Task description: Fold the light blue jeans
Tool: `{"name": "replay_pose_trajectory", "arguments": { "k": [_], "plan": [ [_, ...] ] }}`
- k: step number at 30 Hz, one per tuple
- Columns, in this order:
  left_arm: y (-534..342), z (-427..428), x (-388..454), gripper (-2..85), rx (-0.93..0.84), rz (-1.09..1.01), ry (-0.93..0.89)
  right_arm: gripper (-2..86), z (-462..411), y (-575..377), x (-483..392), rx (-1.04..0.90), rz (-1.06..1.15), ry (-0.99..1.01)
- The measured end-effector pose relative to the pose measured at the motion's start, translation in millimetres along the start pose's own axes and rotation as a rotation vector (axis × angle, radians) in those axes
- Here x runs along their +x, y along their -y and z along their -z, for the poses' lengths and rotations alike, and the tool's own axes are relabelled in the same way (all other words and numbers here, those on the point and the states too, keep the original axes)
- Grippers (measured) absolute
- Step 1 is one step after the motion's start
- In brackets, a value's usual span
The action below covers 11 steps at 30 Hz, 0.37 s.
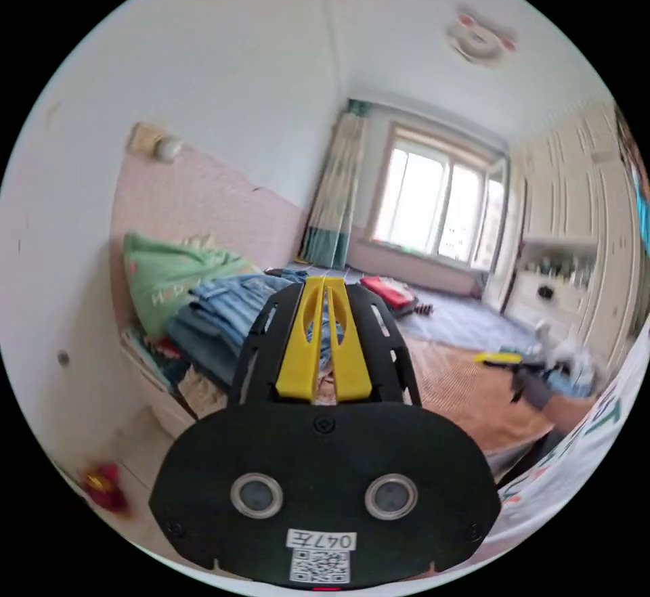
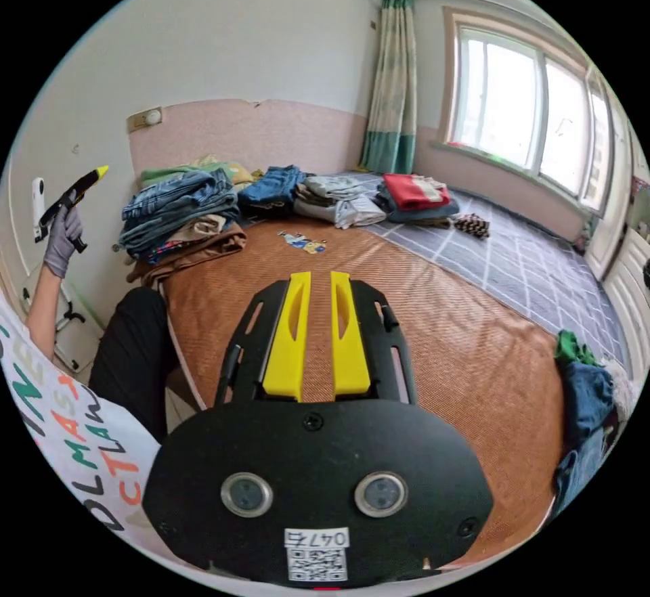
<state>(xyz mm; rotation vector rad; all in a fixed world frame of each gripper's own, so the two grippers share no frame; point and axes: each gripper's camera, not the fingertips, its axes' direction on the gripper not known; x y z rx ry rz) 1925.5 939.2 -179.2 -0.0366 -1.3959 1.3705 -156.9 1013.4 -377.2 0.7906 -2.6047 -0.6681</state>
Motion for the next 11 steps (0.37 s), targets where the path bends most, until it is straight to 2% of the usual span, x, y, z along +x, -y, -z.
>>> {"name": "replay_pose_trajectory", "arguments": {
  "k": [3,5,8,11],
  "plan": [
    [21.1,-62.1,116.5,-1.0,-0.002,-0.249,-0.044,0.5,45.6,-50.3,9.0,0.071,-0.040,-0.173],
    [22.0,-112.0,170.3,-1.0,-0.011,-0.266,-0.152,0.2,65.6,-89.1,21.7,0.014,-0.090,-0.264],
    [26.1,-222.0,260.9,-1.0,-0.250,-0.281,-0.413,0.0,84.5,-129.9,39.2,-0.117,-0.154,-0.375],
    [14.3,-309.9,359.7,-1.0,-0.429,-0.381,-0.434,-0.1,103.3,-167.7,50.8,-0.206,-0.208,-0.459]
  ]
}}
